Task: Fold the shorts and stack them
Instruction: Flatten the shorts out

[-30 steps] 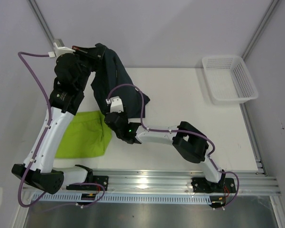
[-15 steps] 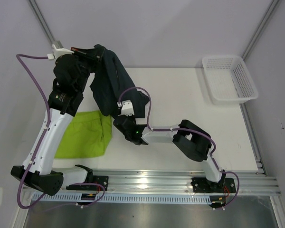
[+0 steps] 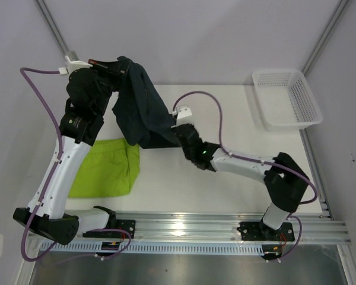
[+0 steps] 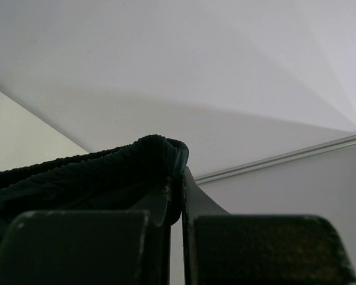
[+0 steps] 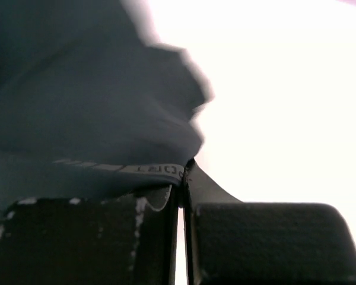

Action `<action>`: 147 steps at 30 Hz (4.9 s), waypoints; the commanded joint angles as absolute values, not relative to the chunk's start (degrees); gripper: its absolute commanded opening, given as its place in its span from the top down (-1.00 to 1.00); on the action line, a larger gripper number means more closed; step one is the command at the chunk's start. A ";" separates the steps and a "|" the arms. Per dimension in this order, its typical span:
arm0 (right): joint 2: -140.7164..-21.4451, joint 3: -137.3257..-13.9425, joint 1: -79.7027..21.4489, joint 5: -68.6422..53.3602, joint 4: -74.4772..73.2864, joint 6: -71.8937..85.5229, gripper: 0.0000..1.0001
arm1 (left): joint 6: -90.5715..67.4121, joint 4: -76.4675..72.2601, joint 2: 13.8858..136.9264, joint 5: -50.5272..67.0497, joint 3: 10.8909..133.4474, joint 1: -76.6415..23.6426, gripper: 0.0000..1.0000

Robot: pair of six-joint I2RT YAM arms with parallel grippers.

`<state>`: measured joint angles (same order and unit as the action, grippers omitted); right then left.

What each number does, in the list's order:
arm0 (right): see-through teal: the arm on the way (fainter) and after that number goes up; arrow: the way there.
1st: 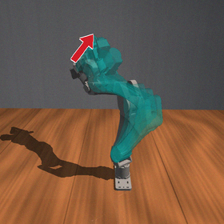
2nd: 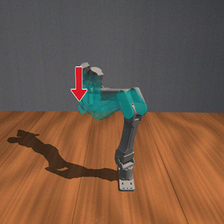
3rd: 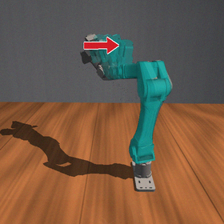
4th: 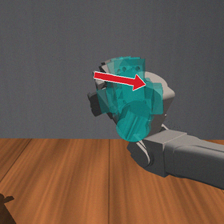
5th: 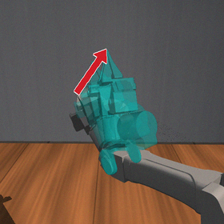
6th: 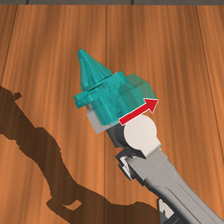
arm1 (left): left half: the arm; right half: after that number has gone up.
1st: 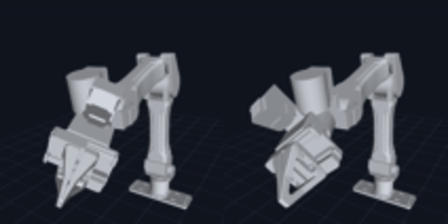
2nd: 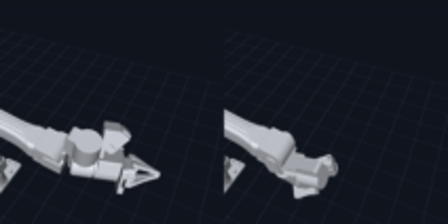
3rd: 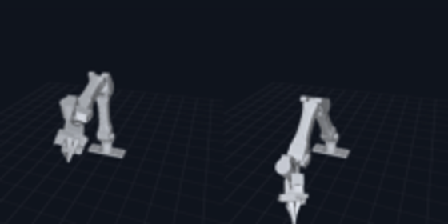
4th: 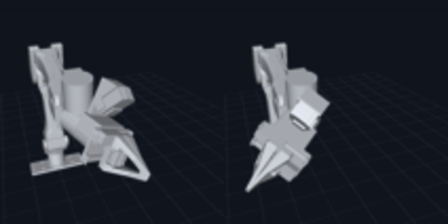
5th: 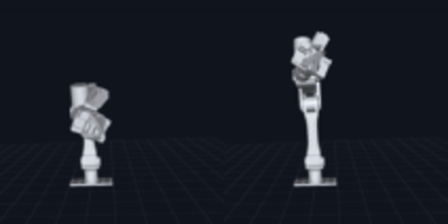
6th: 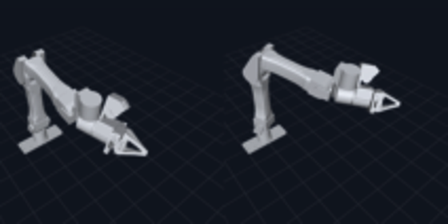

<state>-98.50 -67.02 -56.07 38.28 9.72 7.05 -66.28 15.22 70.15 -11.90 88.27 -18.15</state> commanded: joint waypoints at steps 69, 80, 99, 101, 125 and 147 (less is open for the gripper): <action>-103.71 -136.41 -19.52 33.22 10.81 -41.58 1.00 | -43.83 -14.84 85.52 -8.80 115.95 -8.11 1.00; -98.28 -122.05 -21.08 28.39 18.71 -41.04 1.00 | -46.60 -26.36 82.46 -3.76 99.71 -9.48 1.00; -69.35 -93.87 -65.17 35.94 53.34 -90.15 1.00 | -20.57 -39.02 50.99 -14.85 76.04 -36.38 1.00; -69.43 -93.78 -68.89 36.21 56.32 -96.29 1.00 | -20.48 -39.37 49.84 -14.94 75.06 -37.61 1.00; -99.72 -120.45 -23.66 19.54 17.42 -28.44 1.00 | -41.91 -37.98 81.26 -9.86 89.35 -17.06 1.00; -87.13 -60.71 -14.06 12.38 49.49 6.24 1.00 | -61.97 -82.43 93.88 2.82 47.69 -11.86 1.00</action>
<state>-95.11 -69.82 -12.71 10.17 38.63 0.75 -61.36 -61.73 102.61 2.55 55.37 -10.87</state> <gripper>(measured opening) 0.003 0.016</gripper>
